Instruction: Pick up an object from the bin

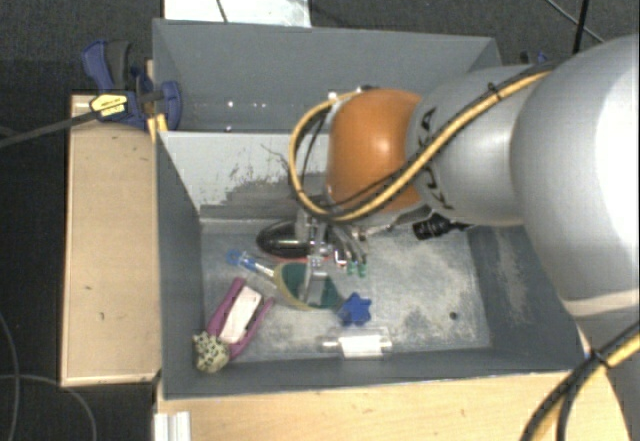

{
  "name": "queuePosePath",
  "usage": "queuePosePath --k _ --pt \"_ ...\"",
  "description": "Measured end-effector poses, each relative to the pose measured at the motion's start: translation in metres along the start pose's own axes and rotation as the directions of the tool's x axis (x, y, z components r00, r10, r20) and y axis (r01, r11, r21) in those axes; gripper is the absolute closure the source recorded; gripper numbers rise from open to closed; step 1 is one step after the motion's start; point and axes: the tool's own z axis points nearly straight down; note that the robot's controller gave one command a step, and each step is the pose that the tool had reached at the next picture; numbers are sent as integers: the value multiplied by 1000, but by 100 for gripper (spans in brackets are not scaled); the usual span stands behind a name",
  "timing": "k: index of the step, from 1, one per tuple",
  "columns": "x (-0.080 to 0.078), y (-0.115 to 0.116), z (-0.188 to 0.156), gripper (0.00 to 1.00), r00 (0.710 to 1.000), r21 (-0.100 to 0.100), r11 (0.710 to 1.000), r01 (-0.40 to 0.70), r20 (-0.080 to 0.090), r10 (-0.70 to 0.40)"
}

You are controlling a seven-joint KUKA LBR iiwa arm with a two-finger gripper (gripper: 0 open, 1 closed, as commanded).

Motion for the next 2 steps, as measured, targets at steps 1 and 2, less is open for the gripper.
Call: queuePosePath --k 1,2 --pt "13 13 -6 0 999 3 999 -39 -7 39" --pt "11 7 25 0 998 -7 998 -60 15 60"
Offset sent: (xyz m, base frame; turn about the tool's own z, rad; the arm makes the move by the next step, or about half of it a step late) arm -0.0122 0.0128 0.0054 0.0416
